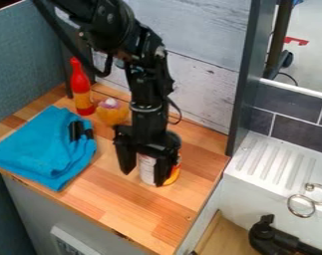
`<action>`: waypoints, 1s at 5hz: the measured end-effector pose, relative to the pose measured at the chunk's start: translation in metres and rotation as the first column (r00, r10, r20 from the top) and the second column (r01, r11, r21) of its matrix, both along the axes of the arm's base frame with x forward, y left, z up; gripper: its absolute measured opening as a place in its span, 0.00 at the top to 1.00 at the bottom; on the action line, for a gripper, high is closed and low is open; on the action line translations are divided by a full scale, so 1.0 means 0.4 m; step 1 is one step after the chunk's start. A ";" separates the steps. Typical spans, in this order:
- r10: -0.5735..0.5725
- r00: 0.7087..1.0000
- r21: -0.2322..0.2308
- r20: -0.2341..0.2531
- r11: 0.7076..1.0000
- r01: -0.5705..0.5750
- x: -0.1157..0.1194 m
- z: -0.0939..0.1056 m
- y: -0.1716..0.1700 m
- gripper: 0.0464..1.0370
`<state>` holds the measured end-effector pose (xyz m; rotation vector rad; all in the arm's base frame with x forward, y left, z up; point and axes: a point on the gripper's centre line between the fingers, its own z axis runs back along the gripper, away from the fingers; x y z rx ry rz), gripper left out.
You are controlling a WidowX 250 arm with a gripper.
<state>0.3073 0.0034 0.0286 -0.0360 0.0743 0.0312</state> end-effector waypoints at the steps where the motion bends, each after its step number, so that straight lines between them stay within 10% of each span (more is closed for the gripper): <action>1: 0.022 1.000 0.000 -0.001 1.000 -0.022 0.055 0.003 -0.003 0.04; 5: 0.094 0.996 -0.024 0.001 0.995 -0.094 0.129 0.037 0.072 0.04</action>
